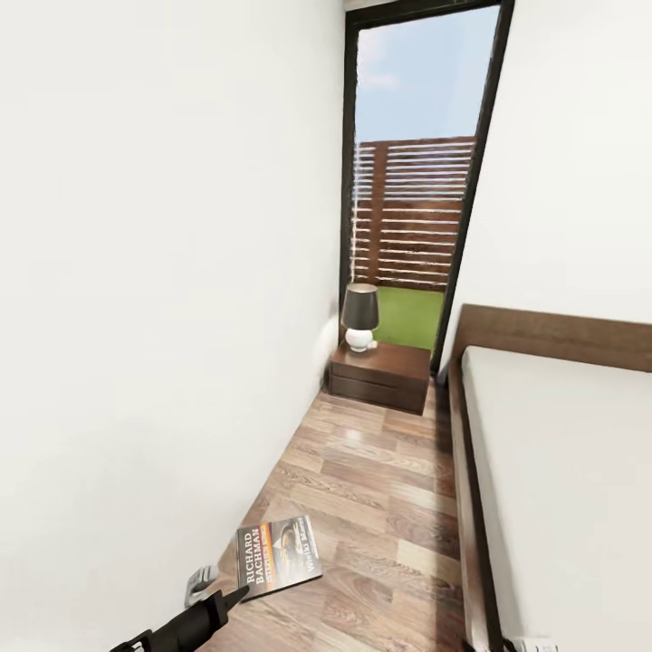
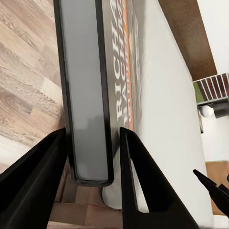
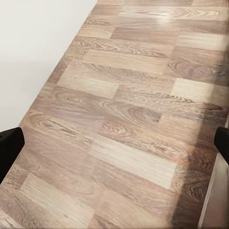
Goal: In the bedroom, move the book from the bed onto either nightstand, and place the two sandals side by side next to the bed.
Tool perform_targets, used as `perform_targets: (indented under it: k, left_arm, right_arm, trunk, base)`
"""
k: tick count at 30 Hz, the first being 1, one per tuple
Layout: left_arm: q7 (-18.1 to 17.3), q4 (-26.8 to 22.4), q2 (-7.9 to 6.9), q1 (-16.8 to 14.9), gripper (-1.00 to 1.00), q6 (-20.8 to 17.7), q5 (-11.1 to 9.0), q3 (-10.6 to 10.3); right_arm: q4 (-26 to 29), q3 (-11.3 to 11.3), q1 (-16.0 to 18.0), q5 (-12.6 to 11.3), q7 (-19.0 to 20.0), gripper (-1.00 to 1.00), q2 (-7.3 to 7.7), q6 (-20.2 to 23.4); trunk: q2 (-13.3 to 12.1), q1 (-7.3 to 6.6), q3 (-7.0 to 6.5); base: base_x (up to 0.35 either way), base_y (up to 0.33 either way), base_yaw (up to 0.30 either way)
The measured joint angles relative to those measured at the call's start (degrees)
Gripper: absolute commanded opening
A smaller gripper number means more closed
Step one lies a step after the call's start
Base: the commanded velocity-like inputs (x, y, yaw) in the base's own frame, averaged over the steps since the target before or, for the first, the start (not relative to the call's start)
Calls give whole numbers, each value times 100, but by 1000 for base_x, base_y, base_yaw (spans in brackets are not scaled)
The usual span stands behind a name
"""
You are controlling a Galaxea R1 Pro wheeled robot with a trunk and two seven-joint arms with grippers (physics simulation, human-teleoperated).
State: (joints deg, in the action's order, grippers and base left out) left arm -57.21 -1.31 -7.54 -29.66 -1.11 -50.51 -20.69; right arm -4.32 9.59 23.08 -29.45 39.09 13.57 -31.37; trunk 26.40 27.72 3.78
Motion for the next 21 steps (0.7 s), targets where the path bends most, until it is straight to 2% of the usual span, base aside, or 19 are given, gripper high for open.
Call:
perform_targets:
  k: [9,21]
  left_arm:
    - [-1,-2,-1,1,-100,0,-2,9]
    - [-1,-1,0,0,-100,0,-3,10]
  right_arm:
    - [-1,1,1,0,0,100,1,1]
    - [0,-1,1,0,0,100,-2,2]
  trunk:
    - [0,0,0]
    - [0,0,0]
  base:
    - [2,17,-24]
    - [48,204,0]
